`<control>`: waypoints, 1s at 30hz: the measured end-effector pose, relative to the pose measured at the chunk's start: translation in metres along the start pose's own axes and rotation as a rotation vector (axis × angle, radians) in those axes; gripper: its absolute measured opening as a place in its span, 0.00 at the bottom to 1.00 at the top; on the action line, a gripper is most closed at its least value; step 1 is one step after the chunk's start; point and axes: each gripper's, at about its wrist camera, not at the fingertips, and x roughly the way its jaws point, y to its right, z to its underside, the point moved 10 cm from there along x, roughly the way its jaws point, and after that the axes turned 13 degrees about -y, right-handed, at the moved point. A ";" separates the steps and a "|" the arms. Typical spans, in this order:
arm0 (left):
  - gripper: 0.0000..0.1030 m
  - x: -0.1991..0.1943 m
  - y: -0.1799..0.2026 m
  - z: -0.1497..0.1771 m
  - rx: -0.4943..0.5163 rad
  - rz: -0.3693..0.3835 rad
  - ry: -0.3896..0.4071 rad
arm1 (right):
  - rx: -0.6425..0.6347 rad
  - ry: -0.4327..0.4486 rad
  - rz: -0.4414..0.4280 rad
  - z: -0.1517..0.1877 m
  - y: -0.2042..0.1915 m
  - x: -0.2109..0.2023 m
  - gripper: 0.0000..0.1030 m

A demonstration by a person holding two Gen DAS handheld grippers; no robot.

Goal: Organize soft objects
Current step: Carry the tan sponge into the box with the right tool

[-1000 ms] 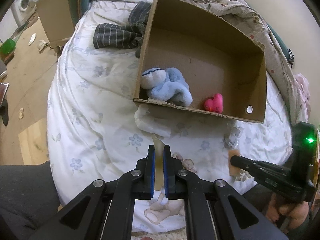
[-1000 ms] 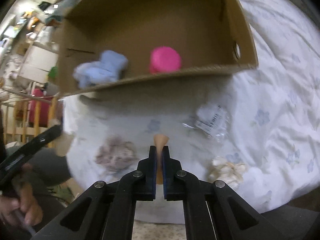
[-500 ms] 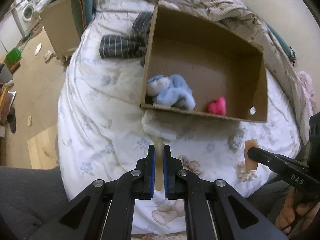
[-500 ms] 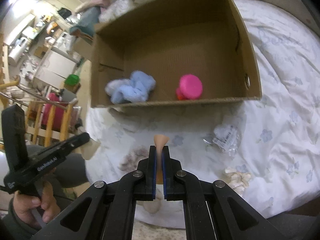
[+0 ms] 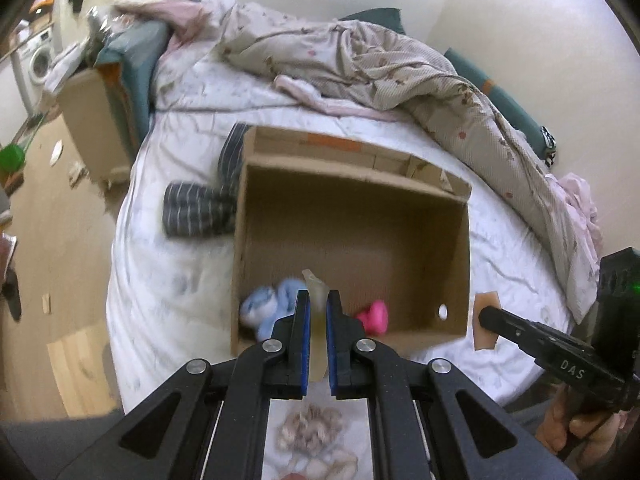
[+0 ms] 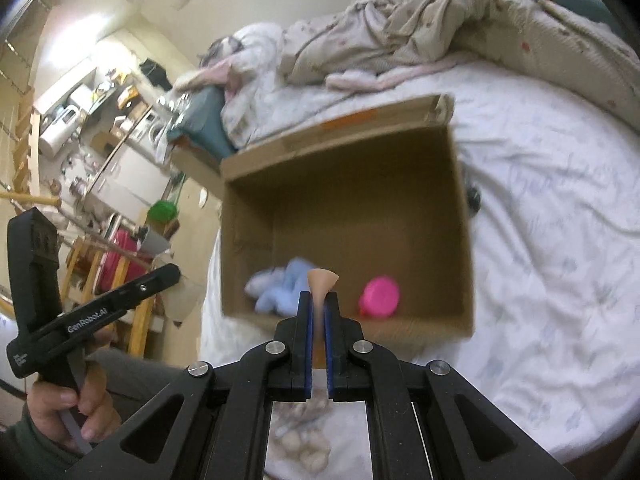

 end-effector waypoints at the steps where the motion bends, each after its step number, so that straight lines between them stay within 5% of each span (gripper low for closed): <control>1: 0.06 0.002 0.001 -0.006 0.002 0.002 0.002 | 0.014 -0.005 -0.020 -0.005 0.004 0.002 0.06; 8: 0.06 0.037 0.010 -0.024 0.028 0.014 -0.024 | 0.091 -0.018 -0.004 -0.019 0.040 0.025 0.06; 12: 0.06 0.070 0.015 -0.023 0.000 0.122 -0.076 | 0.144 -0.075 -0.001 -0.014 0.054 0.047 0.06; 23: 0.07 0.113 0.019 -0.008 0.071 0.011 -0.106 | 0.082 -0.158 0.131 -0.006 0.055 0.081 0.07; 30: 0.07 0.122 0.019 -0.003 0.088 0.013 -0.120 | 0.106 -0.202 0.163 -0.005 0.064 0.095 0.07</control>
